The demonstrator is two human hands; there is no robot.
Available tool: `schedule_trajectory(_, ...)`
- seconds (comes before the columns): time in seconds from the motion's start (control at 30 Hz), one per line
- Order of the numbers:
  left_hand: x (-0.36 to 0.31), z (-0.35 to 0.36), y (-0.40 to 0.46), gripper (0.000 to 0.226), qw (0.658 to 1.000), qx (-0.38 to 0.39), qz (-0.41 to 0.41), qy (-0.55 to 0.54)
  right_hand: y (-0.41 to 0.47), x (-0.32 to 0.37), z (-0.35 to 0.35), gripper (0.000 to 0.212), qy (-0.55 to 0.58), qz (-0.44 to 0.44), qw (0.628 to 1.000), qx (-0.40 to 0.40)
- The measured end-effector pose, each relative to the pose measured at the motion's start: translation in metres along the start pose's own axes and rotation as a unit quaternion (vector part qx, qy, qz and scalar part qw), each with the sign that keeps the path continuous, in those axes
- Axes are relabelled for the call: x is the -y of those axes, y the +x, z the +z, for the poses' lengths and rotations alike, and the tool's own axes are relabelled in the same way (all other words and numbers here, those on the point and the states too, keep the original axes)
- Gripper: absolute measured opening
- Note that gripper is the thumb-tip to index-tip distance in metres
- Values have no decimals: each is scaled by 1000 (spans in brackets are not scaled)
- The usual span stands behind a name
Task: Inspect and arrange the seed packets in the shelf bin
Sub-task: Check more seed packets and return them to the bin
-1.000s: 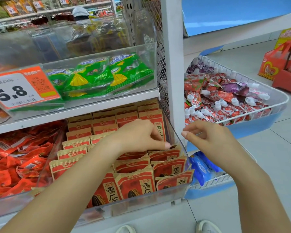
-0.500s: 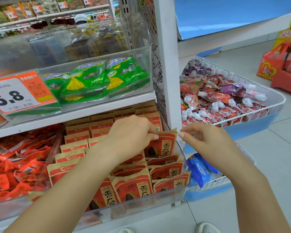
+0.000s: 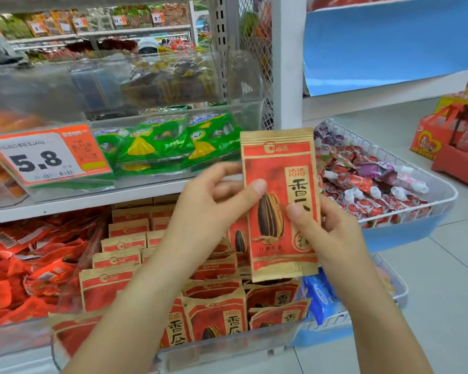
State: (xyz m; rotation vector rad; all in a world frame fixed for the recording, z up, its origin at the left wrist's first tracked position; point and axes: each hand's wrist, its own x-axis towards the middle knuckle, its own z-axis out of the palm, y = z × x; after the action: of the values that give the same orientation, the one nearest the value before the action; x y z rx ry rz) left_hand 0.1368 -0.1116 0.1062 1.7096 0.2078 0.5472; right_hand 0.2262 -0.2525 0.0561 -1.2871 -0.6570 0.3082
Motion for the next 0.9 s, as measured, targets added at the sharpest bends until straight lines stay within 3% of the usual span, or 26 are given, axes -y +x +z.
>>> schedule_trajectory(0.13,24,-3,-18,34,997,34,-52,-41,0,-4,12,32,-10,45,998,-34)
schedule_trajectory(0.2,35,-6,-24,30,995,20,-68,-73,-2,-12,18,46,-57,56,995,-53)
schedule_trajectory(0.47,49,-27,-51,33,985,-24,-103,-133,-20,-23,43,55,-168,56,984,-18)
schedule_trajectory(0.57,51,-31,-62,31,986,-24,-95,-137,-26,-24,53,42,-251,26,967,-26)
schedule_trajectory(0.7,50,-34,-76,34,983,-20,-58,-174,-29,-22,65,49,-306,2,950,-65)
schedule_trajectory(0.9,56,-21,-76,38,983,-50,-25,-173,-35,-22,67,44,-371,-29,920,-124)
